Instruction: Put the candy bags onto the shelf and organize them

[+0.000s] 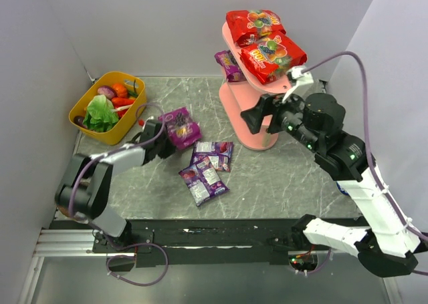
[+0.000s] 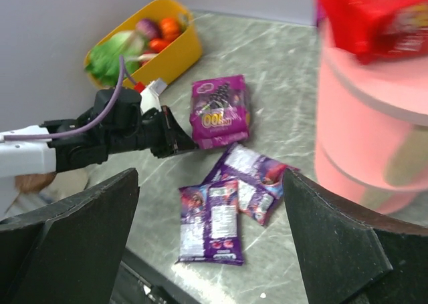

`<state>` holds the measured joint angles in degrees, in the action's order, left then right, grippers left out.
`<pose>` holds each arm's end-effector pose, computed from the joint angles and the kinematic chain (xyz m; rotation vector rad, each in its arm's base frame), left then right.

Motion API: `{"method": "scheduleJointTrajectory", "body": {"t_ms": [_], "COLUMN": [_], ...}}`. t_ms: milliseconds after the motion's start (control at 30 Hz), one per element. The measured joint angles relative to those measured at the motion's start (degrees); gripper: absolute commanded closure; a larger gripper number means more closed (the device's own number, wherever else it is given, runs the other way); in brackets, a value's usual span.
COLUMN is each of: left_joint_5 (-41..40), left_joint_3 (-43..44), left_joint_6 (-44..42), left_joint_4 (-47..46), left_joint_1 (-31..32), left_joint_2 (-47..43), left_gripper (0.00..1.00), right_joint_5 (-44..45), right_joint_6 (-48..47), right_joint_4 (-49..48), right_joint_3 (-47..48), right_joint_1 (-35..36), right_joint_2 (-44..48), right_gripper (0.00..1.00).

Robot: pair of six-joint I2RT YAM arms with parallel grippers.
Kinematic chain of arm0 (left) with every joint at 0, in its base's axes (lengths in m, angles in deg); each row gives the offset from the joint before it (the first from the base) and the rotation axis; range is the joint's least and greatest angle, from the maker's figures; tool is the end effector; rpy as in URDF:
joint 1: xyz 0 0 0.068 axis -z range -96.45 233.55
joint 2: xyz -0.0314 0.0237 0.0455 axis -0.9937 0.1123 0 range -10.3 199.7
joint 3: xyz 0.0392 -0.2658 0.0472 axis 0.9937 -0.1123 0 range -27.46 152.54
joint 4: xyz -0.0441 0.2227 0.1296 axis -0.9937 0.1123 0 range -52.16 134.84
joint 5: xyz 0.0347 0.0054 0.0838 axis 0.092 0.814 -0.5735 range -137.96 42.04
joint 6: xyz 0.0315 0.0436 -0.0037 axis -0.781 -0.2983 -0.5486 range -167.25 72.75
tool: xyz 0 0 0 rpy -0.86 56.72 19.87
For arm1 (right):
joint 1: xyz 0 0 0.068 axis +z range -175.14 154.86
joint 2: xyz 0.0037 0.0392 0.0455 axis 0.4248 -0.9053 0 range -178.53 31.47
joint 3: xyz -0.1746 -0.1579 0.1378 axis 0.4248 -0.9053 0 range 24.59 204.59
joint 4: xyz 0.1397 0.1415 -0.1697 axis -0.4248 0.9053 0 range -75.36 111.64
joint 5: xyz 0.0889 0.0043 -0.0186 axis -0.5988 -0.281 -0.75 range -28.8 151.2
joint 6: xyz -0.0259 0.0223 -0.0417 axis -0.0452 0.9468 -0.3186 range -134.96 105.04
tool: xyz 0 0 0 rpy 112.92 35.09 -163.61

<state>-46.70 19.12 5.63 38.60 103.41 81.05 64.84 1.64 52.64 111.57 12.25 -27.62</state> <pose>0.2999 -0.1091 0.1693 -0.6882 2.3602 -0.6178 0.1449 0.1080 0.4884 -0.2758 1.7681 0.6295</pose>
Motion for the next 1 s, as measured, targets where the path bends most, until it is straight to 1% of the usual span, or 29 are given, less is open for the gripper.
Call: {"method": "scheduleJointTrajectory", "body": {"t_ms": [33,100,133,200,333,400,467,500,533,633,700,733,867,1000], "left_joint_5": [0.11,0.24,0.22,0.17,-0.09,-0.2,-0.17,-0.09,0.07,1.4,2.75,3.56,5.44,5.6], "left_joint_3": [-2.19,-5.84,-7.39,-9.73,-11.45,-11.5,-11.47,-11.45,-11.43,-11.43,-11.76,-12.22,-15.5,-16.94], "left_joint_6": [-0.35,-0.96,-1.05,-1.01,-0.85,-0.92,-1.01,-1.16,-1.33,-1.44,-1.09,-0.68,2.36,6.93], "left_joint_4": [0.33,0.98,1.36,1.9,3.15,3.34,3.37,3.41,3.34,2.91,2.05,1.18,-4.44,-9.62], "left_joint_1": [-0.02,-0.35,-0.63,-1.81,-5.99,-7.93,-9.49,-9.97,-10.16,-10.19,-10.16,-10.01,-8.04,-2.6], "left_joint_2": [-2.23,-6.47,-8.48,-11.96,-15.54,-16.02,-16.06,-16.04,-16.04,-16.15,-16.65,-17.09,-18.12,-15.13], "left_gripper": [0.77,0.74,0.77,0.8,0.94,0.96,0.83,0.75,0.62,0.45,0.4,0.38,0.4,0.43], "right_joint_5": [-0.35,-0.96,-1.33,-1.81,-2.8,-2.93,-3.08,-3.1,-3.1,-3.1,-3.08,-3.06,-2.75,-2.14], "right_joint_6": [-0.31,-0.92,-1.09,-1.33,-1.51,-1.51,-1.51,-1.51,-1.51,-1.51,-1.49,-1.49,-1.46,-1.46], "right_joint_4": [-0.5,-1.6,-2.36,-2.99,-4.07,-4.31,-4.42,-4.44,-4.42,-4.42,-4.44,-4.44,-4.44,-4.39], "right_joint_3": [-0.2,-0.5,-0.81,-1.27,-1.55,-1.55,-1.55,-1.55,-1.55,-1.55,-1.55,-1.55,-1.55,-1.55], "right_joint_1": [0.96,2.78,3.61,4.94,6.4,6.84,7.26,7.5,7.76,8.24,8.5,8.61,9.01,9.11], "right_joint_2": [-0.35,-1.11,-1.55,-2.43,-4.39,-5.05,-5.51,-5.68,-5.79,-5.99,-6.01,-6.01,-6.01,-6.01], "right_gripper": [0.07,0.07,0.07,0.07,0.07,0.07,0.07,0.07,0.07,0.07,0.07,0.07,0.07,0.08]}}
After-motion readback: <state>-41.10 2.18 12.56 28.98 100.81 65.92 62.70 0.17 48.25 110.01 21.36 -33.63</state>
